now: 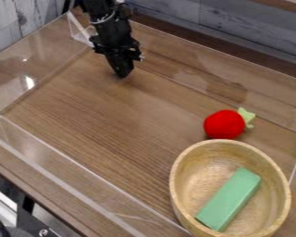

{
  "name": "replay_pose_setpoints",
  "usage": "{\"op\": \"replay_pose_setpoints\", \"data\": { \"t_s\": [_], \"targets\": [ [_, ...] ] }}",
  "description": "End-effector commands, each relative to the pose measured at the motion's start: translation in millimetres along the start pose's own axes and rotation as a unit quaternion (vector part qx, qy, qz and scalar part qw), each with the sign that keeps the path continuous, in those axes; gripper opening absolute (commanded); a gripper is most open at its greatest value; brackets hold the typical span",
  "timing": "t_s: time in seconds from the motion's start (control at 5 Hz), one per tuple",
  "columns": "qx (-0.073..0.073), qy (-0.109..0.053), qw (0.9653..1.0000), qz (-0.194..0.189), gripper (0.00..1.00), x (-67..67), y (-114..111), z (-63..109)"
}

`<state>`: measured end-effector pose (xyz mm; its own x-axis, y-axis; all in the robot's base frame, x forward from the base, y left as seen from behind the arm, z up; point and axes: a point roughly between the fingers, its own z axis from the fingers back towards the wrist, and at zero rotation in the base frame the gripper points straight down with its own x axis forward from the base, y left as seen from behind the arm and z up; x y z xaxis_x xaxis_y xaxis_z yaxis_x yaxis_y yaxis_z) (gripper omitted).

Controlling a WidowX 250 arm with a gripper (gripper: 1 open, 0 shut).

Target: Move the red object to the right side of the table

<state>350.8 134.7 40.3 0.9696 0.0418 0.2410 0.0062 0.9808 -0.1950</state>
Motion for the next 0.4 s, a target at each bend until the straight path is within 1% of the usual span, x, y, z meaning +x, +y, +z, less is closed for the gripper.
{"op": "replay_pose_setpoints", "data": {
  "t_s": [0.0, 0.2],
  "targets": [
    [0.011, -0.032, 0.9993, -0.017, 0.00, 14.1, -12.6, 32.2],
    [0.011, -0.020, 0.9996, -0.017, 0.00, 14.2, -11.1, 22.9]
  ]
}}
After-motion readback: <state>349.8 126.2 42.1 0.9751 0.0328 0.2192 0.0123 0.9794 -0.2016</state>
